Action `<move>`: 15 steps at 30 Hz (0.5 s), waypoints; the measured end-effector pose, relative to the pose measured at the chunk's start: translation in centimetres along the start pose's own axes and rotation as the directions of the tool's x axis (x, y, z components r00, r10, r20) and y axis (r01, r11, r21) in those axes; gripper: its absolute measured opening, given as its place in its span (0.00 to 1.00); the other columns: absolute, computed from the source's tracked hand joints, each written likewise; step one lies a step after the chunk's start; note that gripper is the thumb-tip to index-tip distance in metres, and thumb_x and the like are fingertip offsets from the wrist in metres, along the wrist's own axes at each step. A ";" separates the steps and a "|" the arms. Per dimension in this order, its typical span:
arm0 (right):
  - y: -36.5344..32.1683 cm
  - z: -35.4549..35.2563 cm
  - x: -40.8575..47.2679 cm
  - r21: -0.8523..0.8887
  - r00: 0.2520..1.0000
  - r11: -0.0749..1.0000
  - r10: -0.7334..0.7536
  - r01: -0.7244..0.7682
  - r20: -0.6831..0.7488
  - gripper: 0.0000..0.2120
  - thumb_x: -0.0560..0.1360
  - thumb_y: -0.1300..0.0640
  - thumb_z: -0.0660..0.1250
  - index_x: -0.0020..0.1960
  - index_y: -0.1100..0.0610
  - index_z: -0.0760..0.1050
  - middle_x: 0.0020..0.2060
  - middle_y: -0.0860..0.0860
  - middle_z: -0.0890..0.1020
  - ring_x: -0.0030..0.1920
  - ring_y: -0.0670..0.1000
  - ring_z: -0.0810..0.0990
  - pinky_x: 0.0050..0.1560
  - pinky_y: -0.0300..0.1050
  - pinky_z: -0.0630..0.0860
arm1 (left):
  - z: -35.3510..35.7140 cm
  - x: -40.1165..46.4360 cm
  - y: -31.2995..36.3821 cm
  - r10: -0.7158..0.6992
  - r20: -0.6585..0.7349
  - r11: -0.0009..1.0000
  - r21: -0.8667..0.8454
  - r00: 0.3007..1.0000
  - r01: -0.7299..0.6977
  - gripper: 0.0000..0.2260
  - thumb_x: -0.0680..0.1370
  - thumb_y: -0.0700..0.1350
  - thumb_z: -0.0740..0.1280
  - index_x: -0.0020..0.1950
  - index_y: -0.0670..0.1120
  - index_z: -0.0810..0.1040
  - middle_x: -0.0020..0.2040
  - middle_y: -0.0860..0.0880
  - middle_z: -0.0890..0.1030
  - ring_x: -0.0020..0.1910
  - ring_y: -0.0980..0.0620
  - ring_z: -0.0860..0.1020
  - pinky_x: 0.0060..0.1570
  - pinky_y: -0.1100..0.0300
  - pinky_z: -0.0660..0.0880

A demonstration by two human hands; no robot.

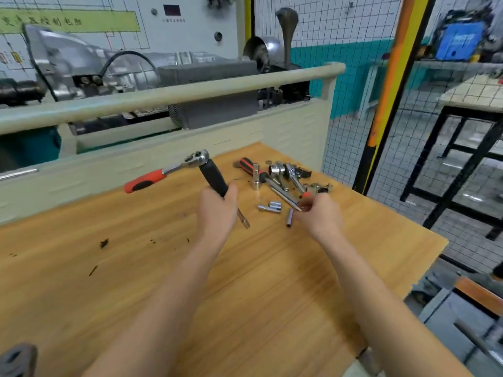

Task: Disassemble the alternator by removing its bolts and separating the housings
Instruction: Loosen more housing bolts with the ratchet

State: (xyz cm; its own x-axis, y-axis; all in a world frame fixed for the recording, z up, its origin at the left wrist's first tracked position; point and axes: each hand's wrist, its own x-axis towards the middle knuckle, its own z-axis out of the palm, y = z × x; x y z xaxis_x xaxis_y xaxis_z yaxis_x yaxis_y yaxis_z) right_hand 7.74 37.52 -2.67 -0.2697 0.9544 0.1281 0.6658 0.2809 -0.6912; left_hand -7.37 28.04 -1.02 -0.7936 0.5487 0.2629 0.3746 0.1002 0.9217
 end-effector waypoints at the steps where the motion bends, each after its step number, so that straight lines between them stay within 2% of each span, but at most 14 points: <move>1: 0.0 0.5 0.7 -0.064 0.999 0.997 -0.033 0.031 -0.030 0.11 0.74 0.63 0.67 0.55 0.55 0.81 0.48 0.52 0.82 0.49 0.53 0.79 0.46 0.48 0.79 | 0.3 0.2 -0.4 0.002 0.004 1.000 0.017 1.000 -0.002 0.14 0.78 0.45 0.63 0.34 0.43 0.68 0.26 0.49 0.67 0.21 0.57 0.65 0.24 0.62 0.61; 3: -0.2 1.5 2.0 -0.226 0.987 0.964 -0.153 0.138 -0.053 0.12 0.75 0.64 0.67 0.56 0.54 0.82 0.50 0.53 0.82 0.54 0.54 0.76 0.50 0.48 0.77 | 0.7 0.5 -1.1 0.007 0.009 0.999 0.032 1.000 -0.007 0.17 0.78 0.46 0.64 0.31 0.44 0.66 0.24 0.51 0.65 0.18 0.58 0.64 0.20 0.66 0.58; 6: -0.5 2.6 3.6 -0.423 0.951 0.858 -0.309 0.290 0.023 0.11 0.77 0.59 0.66 0.57 0.50 0.82 0.53 0.52 0.82 0.59 0.56 0.68 0.57 0.49 0.67 | 1.1 0.7 -1.7 0.002 0.040 0.999 0.046 0.999 -0.003 0.19 0.79 0.46 0.64 0.30 0.47 0.64 0.21 0.55 0.63 0.17 0.58 0.64 0.19 0.67 0.57; 10: -0.8 3.0 4.5 -0.445 0.938 0.829 -0.335 0.338 0.089 0.10 0.77 0.57 0.66 0.55 0.48 0.82 0.54 0.50 0.81 0.63 0.56 0.64 0.60 0.51 0.59 | 1.2 0.6 -2.0 -0.006 0.110 0.998 0.066 0.994 -0.001 0.17 0.79 0.47 0.64 0.31 0.47 0.66 0.20 0.56 0.63 0.17 0.59 0.63 0.19 0.67 0.58; 15: -1.5 2.9 4.8 -0.444 0.930 0.817 -0.321 0.368 0.180 0.09 0.76 0.52 0.68 0.55 0.47 0.82 0.53 0.49 0.81 0.64 0.56 0.63 0.62 0.54 0.58 | 1.2 0.7 -2.0 -0.003 0.127 0.998 0.059 0.992 -0.004 0.16 0.79 0.46 0.64 0.31 0.48 0.66 0.21 0.56 0.63 0.18 0.59 0.63 0.21 0.65 0.58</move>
State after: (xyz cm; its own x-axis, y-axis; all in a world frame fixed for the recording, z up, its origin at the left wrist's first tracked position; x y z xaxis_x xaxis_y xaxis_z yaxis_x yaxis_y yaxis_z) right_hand 3.40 41.33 -3.07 -0.5900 0.7789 0.2128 0.7533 0.6258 -0.2020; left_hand -8.09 29.25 -2.99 -0.7277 0.6490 0.2218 0.4057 0.1466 0.9022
